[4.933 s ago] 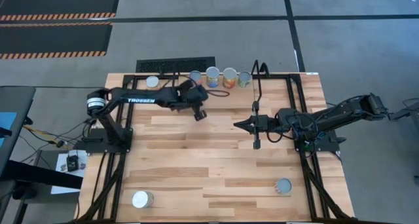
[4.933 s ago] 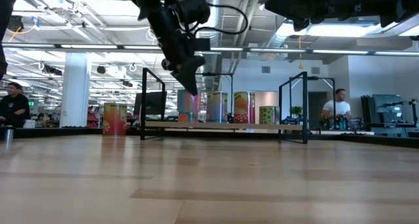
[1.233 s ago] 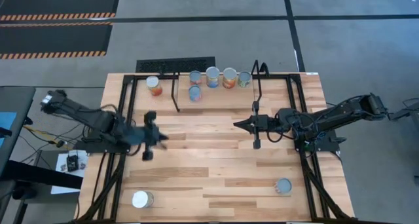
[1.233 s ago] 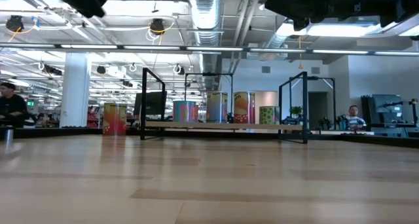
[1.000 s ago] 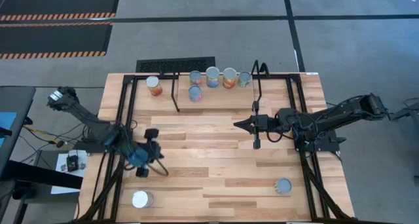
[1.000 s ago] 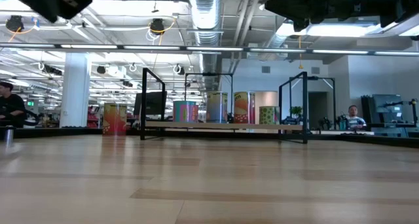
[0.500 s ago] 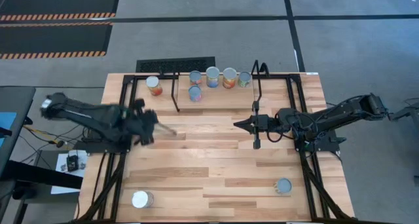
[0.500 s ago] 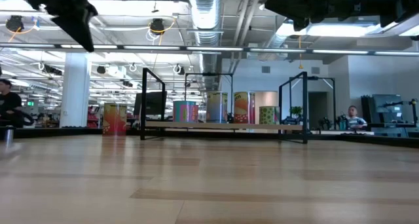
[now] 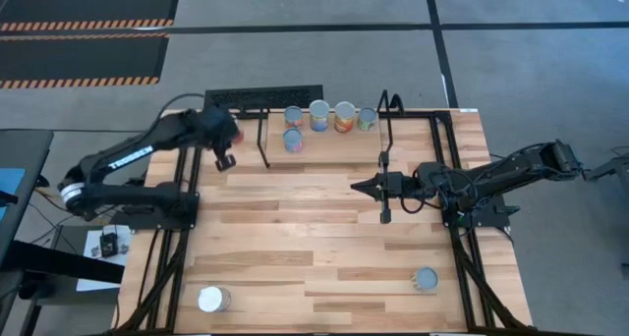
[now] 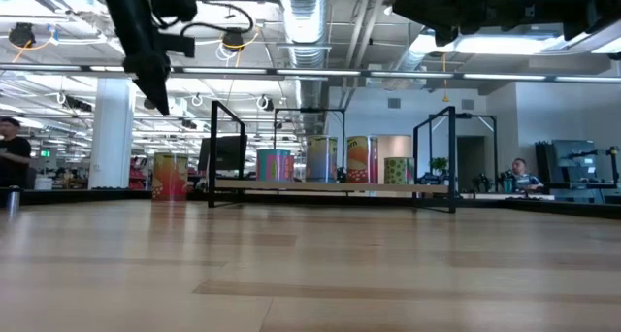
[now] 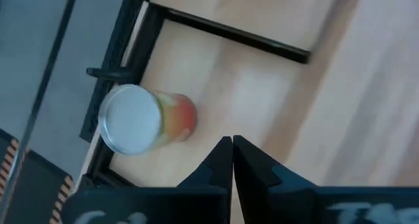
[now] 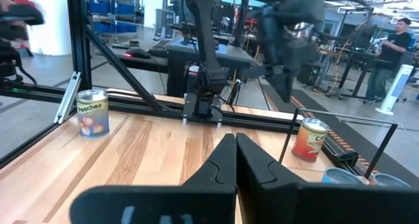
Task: Pick and place cans onto a shelf
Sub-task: Put the canned corn on the shelf aligned with the canned corn on the shelf
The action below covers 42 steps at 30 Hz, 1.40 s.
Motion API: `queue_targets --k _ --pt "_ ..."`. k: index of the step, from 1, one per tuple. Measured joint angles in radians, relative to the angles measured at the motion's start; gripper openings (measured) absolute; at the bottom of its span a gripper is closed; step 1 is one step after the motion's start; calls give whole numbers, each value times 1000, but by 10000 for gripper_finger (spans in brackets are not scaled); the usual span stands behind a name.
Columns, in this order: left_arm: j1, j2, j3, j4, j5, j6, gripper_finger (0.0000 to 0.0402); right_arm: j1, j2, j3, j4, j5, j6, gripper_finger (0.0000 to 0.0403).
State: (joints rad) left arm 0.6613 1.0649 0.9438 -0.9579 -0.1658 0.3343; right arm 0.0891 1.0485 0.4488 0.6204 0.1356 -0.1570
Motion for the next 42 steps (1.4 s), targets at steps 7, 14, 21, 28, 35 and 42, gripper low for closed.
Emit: queue_targets --k 7,14,21,28,35,42 --pt "170 108 0 81 72 197 64 0 0 0 -19 0 0 13" --pt "246 210 0 184 73 313 132 0 0 0 -19 0 -1 13" --pt "280 315 0 231 40 363 142 0 0 0 -24 0 -2 14" --pt "301 377 5 255 -7 375 91 0 0 0 -24 0 -2 13" --pt "294 312 -3 170 -36 422 6 0 0 0 -29 0 -8 13" --pt "238 99 -3 67 -19 414 0 0 0 0 -33 0 -8 13"
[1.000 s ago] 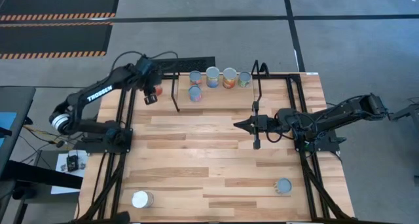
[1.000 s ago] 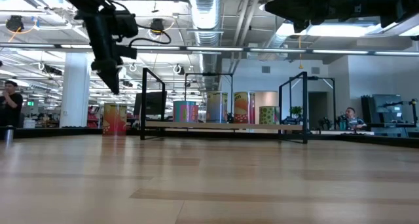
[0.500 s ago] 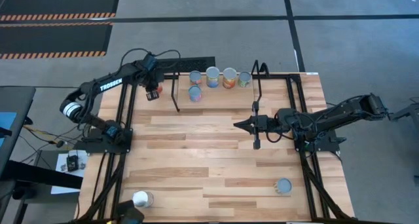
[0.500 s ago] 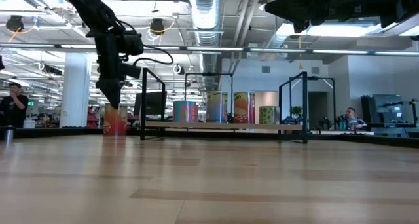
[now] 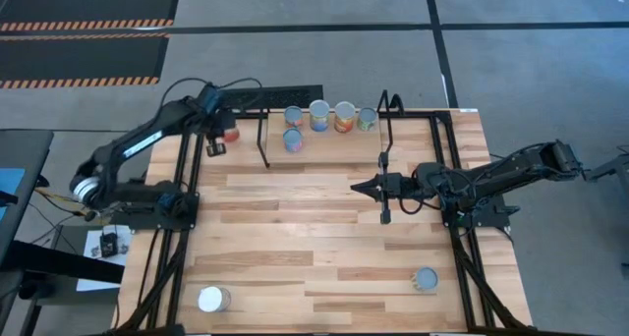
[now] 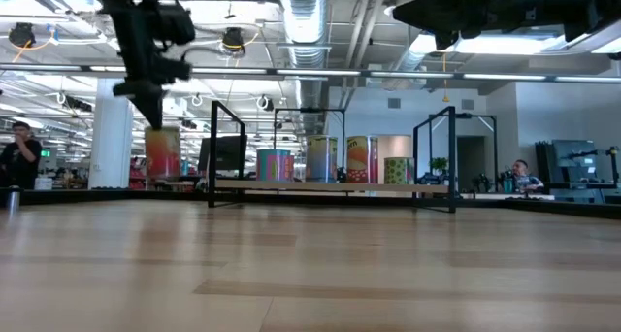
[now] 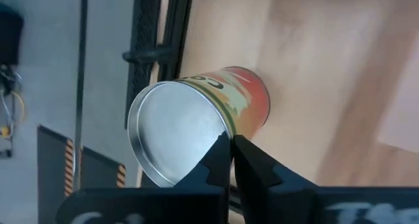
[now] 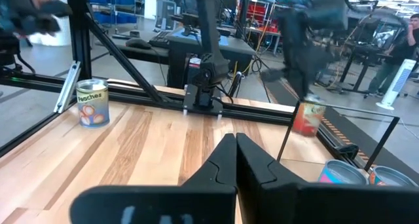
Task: Pick and place cans onto a shelf
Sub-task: Put the canned corn on the shelf aligned with the canned corn on the shelf
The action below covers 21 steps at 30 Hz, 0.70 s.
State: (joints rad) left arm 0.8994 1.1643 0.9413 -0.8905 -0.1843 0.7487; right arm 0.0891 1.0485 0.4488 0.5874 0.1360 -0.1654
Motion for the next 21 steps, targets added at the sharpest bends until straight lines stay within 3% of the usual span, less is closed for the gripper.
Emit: queue_targets --k 6,12,16,21 --pt "-178 -188 1 -251 38 -151 0 0 0 0 3 0 0 13" --pt "-510 -332 1 -337 225 -419 0 0 0 0 20 0 5 12" --pt "-767 -351 1 -249 184 -607 0 0 0 0 26 0 7 12" --pt "-1008 -236 3 -70 38 -697 0 0 0 0 38 0 8 12"
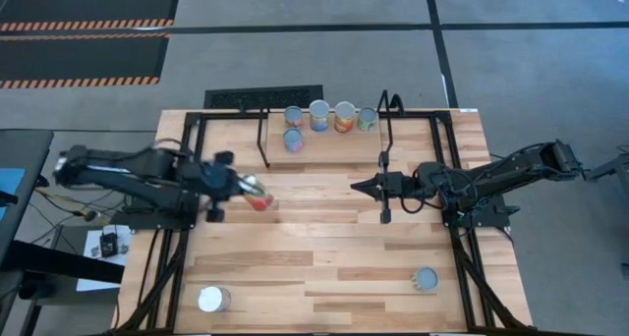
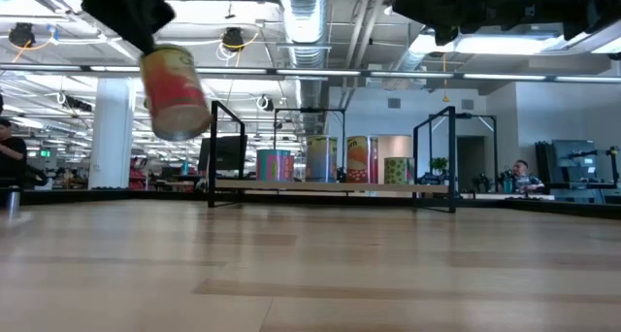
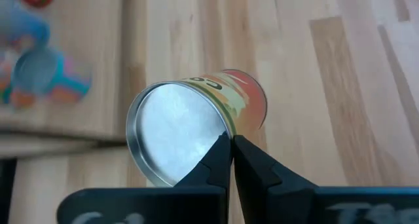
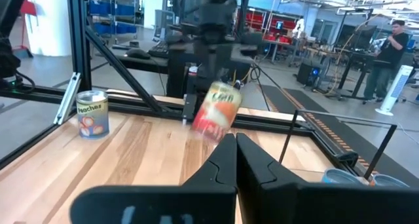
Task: Pick and place cans onto a shelf
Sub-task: Put the canned corn on the shelf aligned with the canned corn on the shelf
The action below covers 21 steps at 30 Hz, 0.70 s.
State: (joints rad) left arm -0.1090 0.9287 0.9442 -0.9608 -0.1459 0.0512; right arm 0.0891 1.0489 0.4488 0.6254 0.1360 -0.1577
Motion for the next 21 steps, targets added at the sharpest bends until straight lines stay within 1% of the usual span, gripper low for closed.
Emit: queue_targets --k 3,6,8,14,17,21 --pt "-61 122 0 112 -42 -2 0 0 0 0 0 0 6 12" --pt "-81 261 0 227 -43 9 0 1 0 0 -3 0 11 12" --pt "-83 354 11 273 -43 31 0 1 0 0 -7 0 11 12" --pt "-53 596 127 305 -72 103 0 1 0 0 -31 0 11 12" --pt "-31 685 213 299 -97 148 0 1 0 0 -40 0 11 12" --pt "10 785 308 298 -95 191 0 1 0 0 -42 0 10 12"
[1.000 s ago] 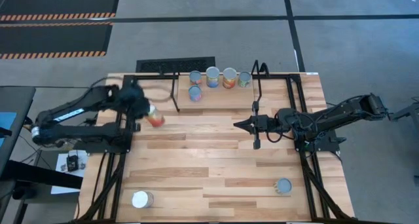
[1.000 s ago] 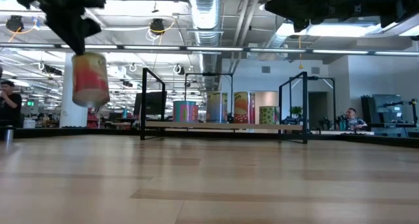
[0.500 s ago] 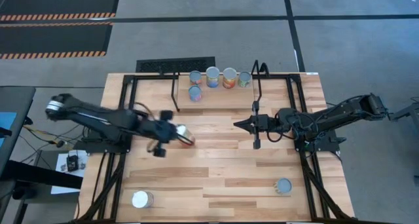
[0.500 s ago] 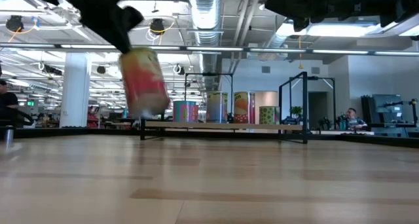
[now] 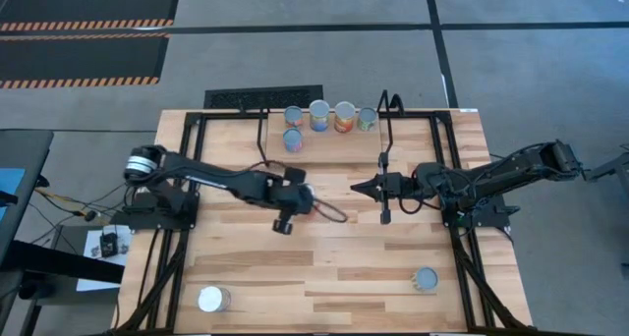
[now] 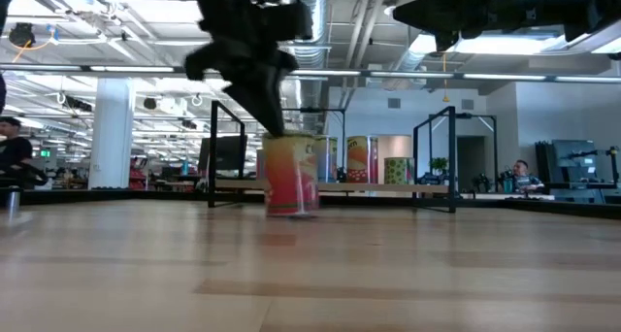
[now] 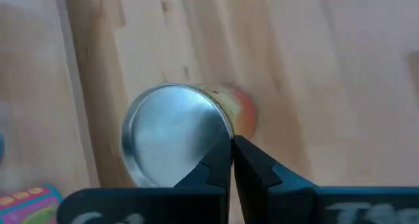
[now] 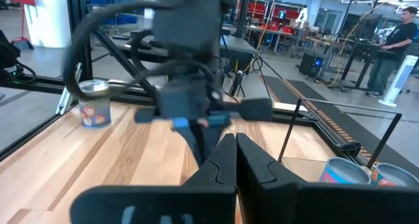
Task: Pick and place cans onto a shelf
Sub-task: Put the canned corn on the shelf aligned with the canned corn on the shelf
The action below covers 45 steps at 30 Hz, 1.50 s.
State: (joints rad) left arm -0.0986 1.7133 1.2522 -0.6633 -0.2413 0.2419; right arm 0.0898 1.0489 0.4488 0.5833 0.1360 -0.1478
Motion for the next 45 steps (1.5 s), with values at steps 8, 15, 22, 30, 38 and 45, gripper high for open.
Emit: queue_targets --k 8,15,22,30,38,45 --pt "35 103 105 -9 27 27 1 0 0 0 -9 0 -3 12" --pt "26 64 170 -36 68 25 36 -1 0 0 -11 1 -5 12" --pt "15 -91 134 -24 152 -43 61 -1 0 0 -34 1 -10 12" --pt "-44 -441 -237 302 150 -153 5 -1 0 0 -40 1 -5 12" --pt "-75 -818 -705 698 96 -236 6 8 1 41 -96 2 37 12" --pt "-73 -1061 -928 839 95 -201 6 17 129 159 -204 51 91 20"
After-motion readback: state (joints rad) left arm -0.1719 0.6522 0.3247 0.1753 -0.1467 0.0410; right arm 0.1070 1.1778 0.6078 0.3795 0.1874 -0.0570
